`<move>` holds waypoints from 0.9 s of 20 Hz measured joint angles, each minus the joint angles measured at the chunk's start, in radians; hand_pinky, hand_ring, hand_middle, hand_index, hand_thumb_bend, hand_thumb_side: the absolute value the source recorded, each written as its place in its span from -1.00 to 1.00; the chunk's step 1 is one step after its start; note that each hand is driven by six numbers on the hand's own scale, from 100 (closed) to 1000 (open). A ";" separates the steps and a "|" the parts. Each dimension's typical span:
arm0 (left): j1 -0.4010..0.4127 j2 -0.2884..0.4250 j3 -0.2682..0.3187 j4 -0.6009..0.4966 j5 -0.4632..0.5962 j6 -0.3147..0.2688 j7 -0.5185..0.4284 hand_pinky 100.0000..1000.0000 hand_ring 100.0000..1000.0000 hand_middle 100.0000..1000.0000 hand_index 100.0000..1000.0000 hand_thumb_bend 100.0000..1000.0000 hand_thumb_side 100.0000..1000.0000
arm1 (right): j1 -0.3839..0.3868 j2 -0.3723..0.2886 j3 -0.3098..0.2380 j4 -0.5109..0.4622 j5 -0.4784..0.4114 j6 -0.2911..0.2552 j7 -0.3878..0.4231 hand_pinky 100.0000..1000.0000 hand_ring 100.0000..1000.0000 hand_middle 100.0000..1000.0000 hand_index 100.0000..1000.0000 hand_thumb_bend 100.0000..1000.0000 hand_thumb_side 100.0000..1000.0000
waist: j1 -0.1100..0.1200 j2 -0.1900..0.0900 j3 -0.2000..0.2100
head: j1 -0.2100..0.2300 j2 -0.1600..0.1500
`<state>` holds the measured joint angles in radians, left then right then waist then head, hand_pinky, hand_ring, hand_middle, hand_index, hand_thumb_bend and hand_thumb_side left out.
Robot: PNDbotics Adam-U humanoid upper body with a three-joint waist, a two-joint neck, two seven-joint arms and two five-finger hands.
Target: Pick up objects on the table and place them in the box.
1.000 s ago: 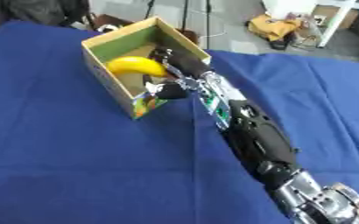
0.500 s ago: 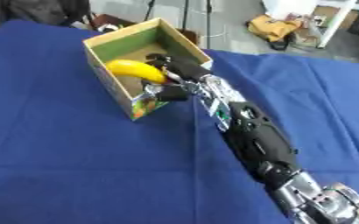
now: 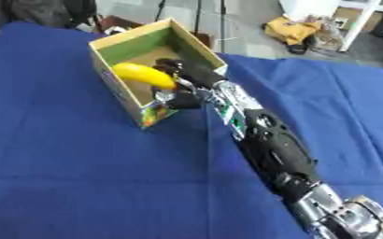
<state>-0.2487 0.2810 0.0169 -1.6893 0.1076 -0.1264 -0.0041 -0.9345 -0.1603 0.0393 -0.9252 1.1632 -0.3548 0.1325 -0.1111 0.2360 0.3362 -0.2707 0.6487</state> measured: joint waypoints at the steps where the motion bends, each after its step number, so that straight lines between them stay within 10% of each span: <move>1: 0.000 0.000 0.000 0.000 0.000 0.000 0.000 0.17 0.08 0.24 0.40 -0.20 0.81 | 0.000 0.000 -0.002 0.000 0.000 0.004 -0.013 1.00 1.00 1.00 1.00 -0.29 0.74 | 0.000 -0.001 0.000 | 0.000 0.000; 18: 0.002 0.000 0.000 0.000 0.000 0.000 0.000 0.17 0.08 0.23 0.39 -0.20 0.81 | 0.015 0.000 -0.011 -0.053 -0.033 0.059 -0.195 0.83 0.82 0.83 0.87 -0.75 0.66 | 0.004 -0.001 -0.023 | 0.005 -0.001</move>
<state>-0.2464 0.2810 0.0172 -1.6892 0.1076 -0.1263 -0.0043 -0.9191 -0.1603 0.0282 -0.9780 1.1307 -0.2957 -0.0625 -0.1072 0.2348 0.3136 -0.2654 0.6481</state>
